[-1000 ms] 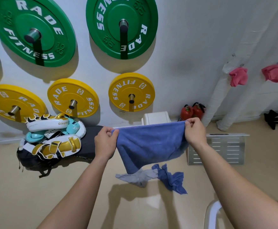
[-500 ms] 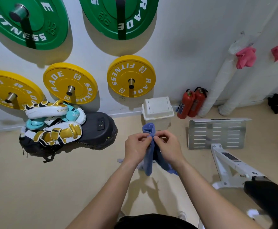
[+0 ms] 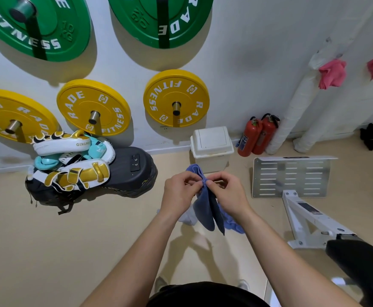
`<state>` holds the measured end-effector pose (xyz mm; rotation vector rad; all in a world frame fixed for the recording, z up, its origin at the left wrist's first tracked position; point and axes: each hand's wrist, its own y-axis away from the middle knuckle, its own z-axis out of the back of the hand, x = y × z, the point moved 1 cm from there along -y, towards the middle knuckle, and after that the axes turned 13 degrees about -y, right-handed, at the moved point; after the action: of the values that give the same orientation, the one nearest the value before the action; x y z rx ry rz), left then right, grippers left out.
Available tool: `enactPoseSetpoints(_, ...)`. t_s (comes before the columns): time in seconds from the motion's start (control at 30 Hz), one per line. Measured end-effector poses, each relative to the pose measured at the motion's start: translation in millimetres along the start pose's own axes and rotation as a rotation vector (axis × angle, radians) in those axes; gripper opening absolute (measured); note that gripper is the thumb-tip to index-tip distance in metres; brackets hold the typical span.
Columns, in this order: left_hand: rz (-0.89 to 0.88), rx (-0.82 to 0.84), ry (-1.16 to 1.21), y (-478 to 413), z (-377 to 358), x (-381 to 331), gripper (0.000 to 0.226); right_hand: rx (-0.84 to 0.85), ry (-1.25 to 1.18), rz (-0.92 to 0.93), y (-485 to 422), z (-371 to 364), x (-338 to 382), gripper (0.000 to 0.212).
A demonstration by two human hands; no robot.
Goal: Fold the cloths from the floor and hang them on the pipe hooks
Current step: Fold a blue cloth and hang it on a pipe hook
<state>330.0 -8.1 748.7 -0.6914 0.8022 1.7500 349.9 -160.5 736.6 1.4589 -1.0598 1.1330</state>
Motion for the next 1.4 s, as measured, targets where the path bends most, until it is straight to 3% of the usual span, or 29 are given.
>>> enactPoseSetpoints(0.17, 0.021, -0.045, -0.028, -4, 2, -3, 0.016, 0.063, -0.090, -0.047, 0, 1, 9, 0.011)
enactPoseSetpoints(0.2, 0.021, -0.055, -0.023, -3, 2, -4, 0.017, 0.086, -0.102, -0.070, 0, 1, 10, 0.018)
enactPoseSetpoints(0.27, 0.003, -0.054, -0.026, -2, 3, -8, 0.018, 0.103, -0.055, -0.081, -4, 3, 13, 0.026)
enactPoseSetpoints(0.43, -0.116, 0.011, 0.012, -3, 17, -6, 0.009, 0.132, 0.074, -0.038, -19, 9, 28, 0.018)
enactPoseSetpoints(0.53, -0.327, -0.061, -0.424, -13, 33, 7, 0.020, 0.191, 0.113, -0.005, -28, 16, 44, 0.015)
enactPoseSetpoints(0.67, -0.511, 0.005, -0.914, -20, 48, 13, 0.036, 0.277, 0.176, 0.023, -35, 21, 66, 0.013)
enactPoseSetpoints(0.8, -0.627, -0.118, -1.073, -23, 63, 20, 0.026, 0.265, 0.317, 0.033, -41, 32, 78, 0.011)
enactPoseSetpoints(0.9, -0.612, -0.216, -0.959, -25, 73, 22, 0.019, 0.200, 0.458, 0.008, -43, 40, 69, 0.009)
enactPoseSetpoints(1.0, -0.622, -0.166, -0.759, -19, 70, 7, 0.017, 0.151, 0.498, 0.011, -42, 38, 61, 0.007)
enactPoseSetpoints(1.17, -0.279, -0.125, -0.333, -17, 69, -11, 0.023, 0.071, 0.288, 0.079, -39, 31, 67, 0.006)
enactPoseSetpoints(1.3, -0.201, -0.079, -0.118, -12, 61, -21, 0.050, 0.042, 0.368, 0.060, -40, 31, 65, 0.011)
enactPoseSetpoints(1.4, -0.189, -0.066, -0.047, -10, 56, -28, 0.059, 0.126, 0.370, 0.032, -40, 32, 74, 0.034)
